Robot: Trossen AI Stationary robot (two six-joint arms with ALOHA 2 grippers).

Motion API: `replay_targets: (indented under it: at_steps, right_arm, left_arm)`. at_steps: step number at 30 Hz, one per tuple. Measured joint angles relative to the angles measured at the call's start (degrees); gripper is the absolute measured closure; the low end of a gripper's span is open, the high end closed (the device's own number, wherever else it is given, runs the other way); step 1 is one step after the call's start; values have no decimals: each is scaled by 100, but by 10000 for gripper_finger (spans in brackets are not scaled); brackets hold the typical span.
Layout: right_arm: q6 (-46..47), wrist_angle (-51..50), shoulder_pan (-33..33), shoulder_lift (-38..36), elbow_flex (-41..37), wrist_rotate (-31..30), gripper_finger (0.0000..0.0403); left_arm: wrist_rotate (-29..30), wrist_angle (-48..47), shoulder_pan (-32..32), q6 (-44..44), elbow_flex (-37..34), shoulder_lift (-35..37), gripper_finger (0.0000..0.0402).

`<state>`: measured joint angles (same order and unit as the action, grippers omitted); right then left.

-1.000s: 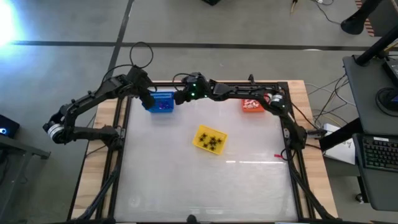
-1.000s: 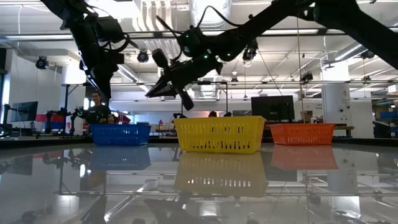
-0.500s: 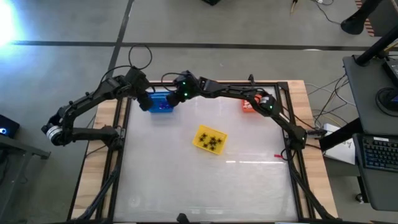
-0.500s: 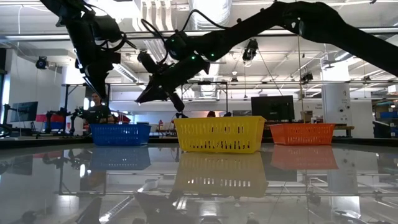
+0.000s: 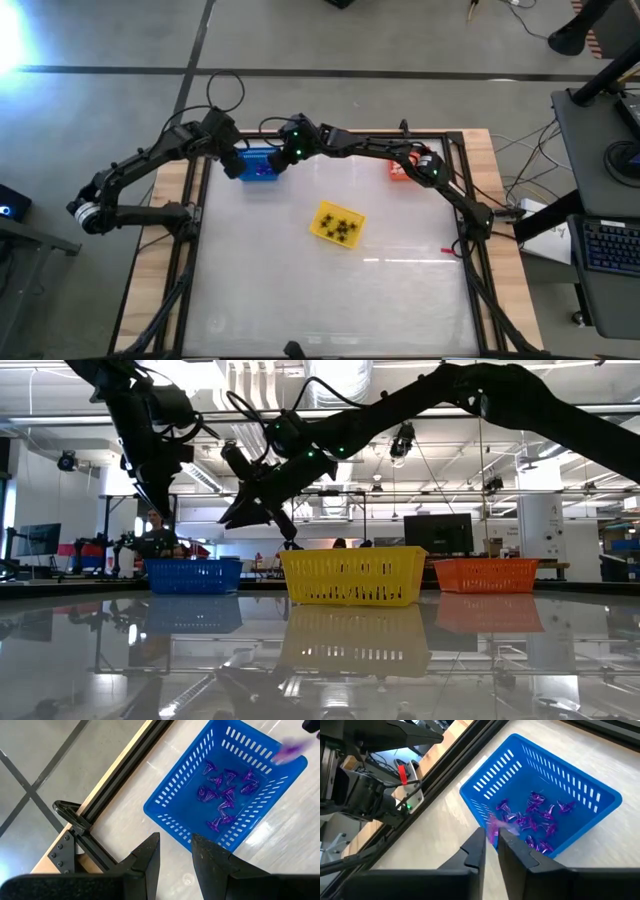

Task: Sort Halloween decoration
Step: Put the purple witch hat toy into the blue bin, then return to Home Position

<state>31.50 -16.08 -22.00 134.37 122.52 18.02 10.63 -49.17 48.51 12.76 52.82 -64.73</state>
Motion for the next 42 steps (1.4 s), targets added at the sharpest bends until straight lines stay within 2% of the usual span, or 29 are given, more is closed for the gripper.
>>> replay_targets:
  at_steps: [6, 12, 15, 22, 29, 32, 34, 38, 42]
  right_arm:
    - [-67, 2, -2, 0, 0, -2, 312]
    - [-43, -95, -2, -8, 19, 19, 294]
    - [-86, -714, -3, -13, 287, 39, 294]
    - [-1028, -3256, 10, -75, 1255, 21, 294]
    - [-1207, -4591, 44, -405, 1176, -29, 303]
    - [-1224, -5304, 84, -443, 1176, -394, 311]
    - [-1262, -5735, 147, -464, 1176, -643, 316]
    - [-1328, -6274, 319, -506, 1176, -756, 327]
    - [-1351, -6338, 545, -548, 1174, -774, 335]
  left_arm:
    - [-2, -116, -2, -47, 0, 0, 308]
    - [-2, -146, -2, -128, 0, 0, 308]
    - [-2, -152, -2, -130, 0, 0, 308]
    - [-266, -580, -2, -132, 1, 0, 308]
    - [-385, -990, -11, -134, 0, 0, 308]
    - [-459, -1115, -11, -150, 0, 58, 308]
    - [-723, -1156, -10, -155, 0, 161, 308]
    - [-1324, -1156, -11, -284, 0, 528, 308]
    - [-1469, -1176, -11, -448, 0, 1022, 308]
